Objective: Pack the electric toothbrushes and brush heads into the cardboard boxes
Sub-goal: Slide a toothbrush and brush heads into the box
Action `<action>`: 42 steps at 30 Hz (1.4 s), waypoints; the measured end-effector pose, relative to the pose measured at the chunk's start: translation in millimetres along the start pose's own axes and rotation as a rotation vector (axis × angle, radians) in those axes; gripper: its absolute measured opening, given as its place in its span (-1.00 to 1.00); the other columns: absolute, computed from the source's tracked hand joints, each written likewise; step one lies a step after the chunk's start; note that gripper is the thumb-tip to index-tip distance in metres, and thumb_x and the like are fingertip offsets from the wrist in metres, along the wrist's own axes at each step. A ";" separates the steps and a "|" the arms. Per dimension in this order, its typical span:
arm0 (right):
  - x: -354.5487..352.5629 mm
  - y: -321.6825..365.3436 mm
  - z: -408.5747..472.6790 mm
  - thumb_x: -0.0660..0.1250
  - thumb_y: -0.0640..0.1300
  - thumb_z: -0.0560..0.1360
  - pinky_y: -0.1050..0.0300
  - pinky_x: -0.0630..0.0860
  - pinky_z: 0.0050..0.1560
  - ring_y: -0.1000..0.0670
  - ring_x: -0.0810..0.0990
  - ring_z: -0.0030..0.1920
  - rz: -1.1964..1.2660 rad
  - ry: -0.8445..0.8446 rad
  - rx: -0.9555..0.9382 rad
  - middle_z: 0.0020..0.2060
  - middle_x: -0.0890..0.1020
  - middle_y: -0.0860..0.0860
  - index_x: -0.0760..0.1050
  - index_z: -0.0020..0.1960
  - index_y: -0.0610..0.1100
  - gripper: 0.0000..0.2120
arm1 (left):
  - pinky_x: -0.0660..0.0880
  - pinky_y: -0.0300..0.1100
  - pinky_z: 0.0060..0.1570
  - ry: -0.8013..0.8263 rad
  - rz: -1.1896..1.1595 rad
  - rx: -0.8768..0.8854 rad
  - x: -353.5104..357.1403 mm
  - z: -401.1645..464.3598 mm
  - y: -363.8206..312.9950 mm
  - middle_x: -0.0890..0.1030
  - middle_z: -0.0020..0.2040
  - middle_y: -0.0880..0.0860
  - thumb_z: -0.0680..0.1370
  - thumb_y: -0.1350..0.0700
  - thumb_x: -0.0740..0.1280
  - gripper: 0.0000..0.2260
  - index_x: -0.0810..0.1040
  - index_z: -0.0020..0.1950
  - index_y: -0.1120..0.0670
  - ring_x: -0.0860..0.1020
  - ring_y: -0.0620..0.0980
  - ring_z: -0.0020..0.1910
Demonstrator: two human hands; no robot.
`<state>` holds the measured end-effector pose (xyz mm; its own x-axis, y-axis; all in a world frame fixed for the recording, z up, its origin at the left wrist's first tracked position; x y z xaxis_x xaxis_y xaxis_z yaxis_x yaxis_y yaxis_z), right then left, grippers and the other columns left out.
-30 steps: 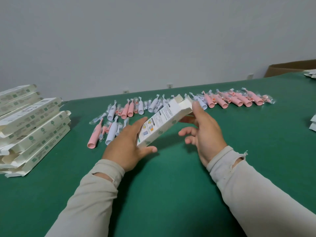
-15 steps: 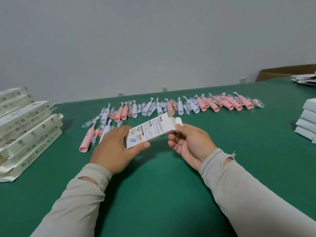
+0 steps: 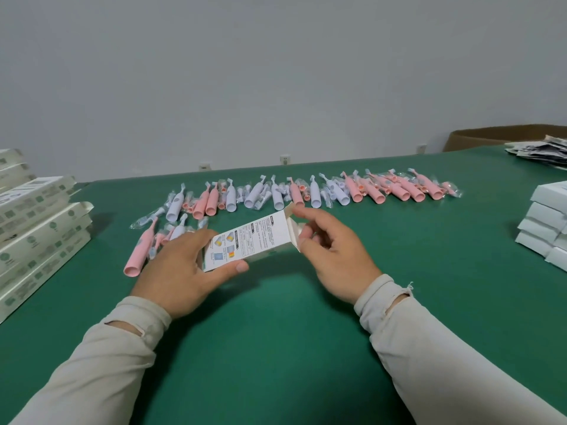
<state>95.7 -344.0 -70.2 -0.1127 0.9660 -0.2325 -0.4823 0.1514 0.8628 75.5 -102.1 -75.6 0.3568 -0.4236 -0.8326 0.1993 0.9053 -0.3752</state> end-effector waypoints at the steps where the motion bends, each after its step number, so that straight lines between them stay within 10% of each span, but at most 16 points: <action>1: 2.2 0.2 -0.2 0.26 -0.27 0.53 0.31 0.46 -0.15 0.10 0.39 -0.24 0.028 0.033 0.011 -0.11 0.49 0.05 0.49 0.24 0.24 -0.54 | 0.49 -0.05 -0.18 0.004 -0.022 0.003 -1.3 -0.3 1.9 0.54 -0.15 -0.15 0.24 -0.68 0.08 -0.26 0.49 0.05 -0.12 0.45 -0.17 -0.18; 9: 6.2 -4.0 0.3 0.24 -0.17 0.45 0.13 0.56 -0.20 0.07 0.49 -0.26 0.166 0.099 0.010 -0.26 0.53 0.15 0.49 0.34 0.14 -0.51 | 0.42 -0.15 -0.22 0.032 -0.077 0.031 -7.8 -3.5 2.6 0.54 -0.12 -0.18 0.24 -0.66 0.12 -0.31 0.48 0.07 -0.18 0.47 -0.20 -0.16; 15: 13.2 -19.5 6.4 0.39 -0.17 0.53 0.27 0.47 -0.35 0.11 0.42 -0.43 0.063 -0.198 0.168 -0.19 0.55 0.14 0.52 0.19 0.05 -0.74 | 0.54 0.02 -0.07 -0.458 -0.045 -0.247 -70.8 -7.6 66.4 0.55 -0.06 -0.09 0.35 -0.41 0.37 -0.54 0.50 0.12 -0.18 0.51 0.03 -0.04; 19: 77.2 -0.7 34.2 0.33 -0.08 0.52 0.11 0.45 0.28 0.12 0.56 0.09 -0.416 0.084 0.047 0.28 0.48 0.09 0.42 0.37 0.12 -0.57 | 0.39 -0.05 0.03 -0.721 -0.105 -0.425 -78.8 -18.1 91.7 0.55 0.10 0.02 0.40 -0.27 0.39 -0.55 0.49 0.21 -0.11 0.45 0.10 0.11; 22: 140.2 13.5 61.6 0.26 -0.21 0.51 -0.03 0.17 0.52 -0.07 0.21 0.52 -0.748 0.361 -0.156 0.54 0.25 0.05 0.26 0.53 0.10 -0.38 | 0.30 -0.09 0.02 -0.764 -0.113 -0.450 -73.4 -22.0 90.9 0.54 0.15 0.04 0.42 -0.27 0.40 -0.53 0.48 0.23 -0.07 0.44 0.12 0.15; 28: 213.4 11.7 92.5 0.36 -0.22 0.48 -0.10 0.36 0.37 -0.14 0.38 0.39 -1.247 0.579 -0.517 0.40 0.47 0.00 0.37 0.43 0.04 -0.46 | 0.27 -0.10 -0.03 -0.781 -0.092 -0.448 -69.3 -22.6 87.7 0.53 0.16 0.04 0.43 -0.23 0.44 -0.54 0.47 0.23 -0.07 0.44 0.13 0.16; 42: 217.0 24.6 69.6 0.21 0.01 0.61 -0.07 0.43 0.24 -0.11 0.45 0.25 -1.288 0.696 -0.701 0.29 0.50 0.01 0.38 0.39 0.03 -0.65 | 0.33 -0.08 -0.02 -0.735 -0.112 -0.426 -67.3 -18.9 80.0 0.53 0.14 0.06 0.43 -0.24 0.42 -0.51 0.47 0.27 -0.05 0.44 0.15 0.16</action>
<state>119.8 -116.1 -68.2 0.4009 -0.0250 -0.9158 -0.8212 0.4334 -0.3713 50.1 -0.6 -57.3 0.8859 -0.2914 -0.3608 -0.0384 0.7292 -0.6833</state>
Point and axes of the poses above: each hand's wrist, its own z-axis towards the middle knuckle, its own x-axis out of the palm, y = z × x, the point moved 6 cm from there along z, towards the middle knuckle
